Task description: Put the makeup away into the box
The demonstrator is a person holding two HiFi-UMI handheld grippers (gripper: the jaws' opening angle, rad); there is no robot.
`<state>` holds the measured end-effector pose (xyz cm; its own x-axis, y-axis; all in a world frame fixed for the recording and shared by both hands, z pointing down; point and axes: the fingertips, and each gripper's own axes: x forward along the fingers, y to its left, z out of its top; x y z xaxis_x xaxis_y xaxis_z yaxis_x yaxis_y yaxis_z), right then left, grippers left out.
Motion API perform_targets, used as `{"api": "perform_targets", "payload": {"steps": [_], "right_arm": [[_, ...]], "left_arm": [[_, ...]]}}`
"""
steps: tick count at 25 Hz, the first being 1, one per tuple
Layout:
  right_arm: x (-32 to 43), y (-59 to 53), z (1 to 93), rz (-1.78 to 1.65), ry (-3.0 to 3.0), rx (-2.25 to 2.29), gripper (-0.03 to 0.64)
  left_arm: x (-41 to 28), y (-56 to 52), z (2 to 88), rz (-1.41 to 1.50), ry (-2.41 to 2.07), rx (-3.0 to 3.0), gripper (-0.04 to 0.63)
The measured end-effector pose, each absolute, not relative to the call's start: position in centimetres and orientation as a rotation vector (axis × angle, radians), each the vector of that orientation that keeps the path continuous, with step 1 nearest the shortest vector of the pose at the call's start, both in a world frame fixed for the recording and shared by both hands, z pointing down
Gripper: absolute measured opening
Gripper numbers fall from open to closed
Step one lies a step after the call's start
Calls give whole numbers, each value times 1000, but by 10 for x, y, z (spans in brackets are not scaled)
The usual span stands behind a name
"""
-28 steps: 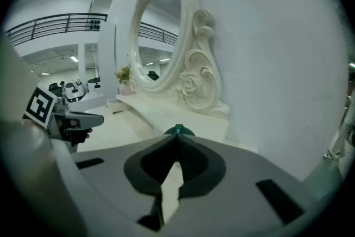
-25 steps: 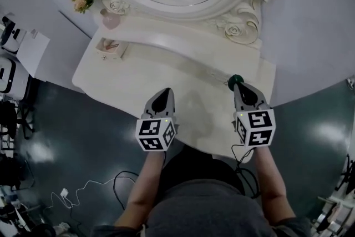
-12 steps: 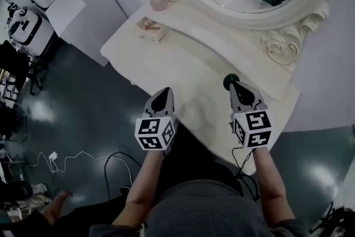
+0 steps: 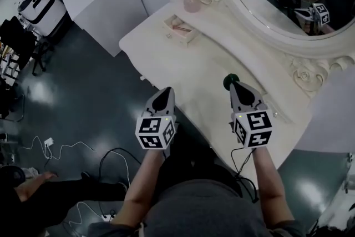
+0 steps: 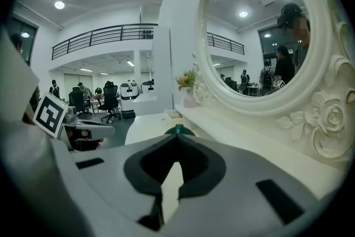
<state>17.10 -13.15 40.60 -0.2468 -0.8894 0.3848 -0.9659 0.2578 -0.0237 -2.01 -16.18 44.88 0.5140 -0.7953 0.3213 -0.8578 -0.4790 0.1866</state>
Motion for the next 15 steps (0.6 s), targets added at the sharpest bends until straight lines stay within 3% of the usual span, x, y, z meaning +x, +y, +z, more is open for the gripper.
{"api": "perform_targets", "payload": {"steps": [15], "right_arm": [[100, -249, 422, 437, -2177, 1713, 5]], "left_arm": [[-91, -285, 460, 243, -1303, 2430, 6]]}}
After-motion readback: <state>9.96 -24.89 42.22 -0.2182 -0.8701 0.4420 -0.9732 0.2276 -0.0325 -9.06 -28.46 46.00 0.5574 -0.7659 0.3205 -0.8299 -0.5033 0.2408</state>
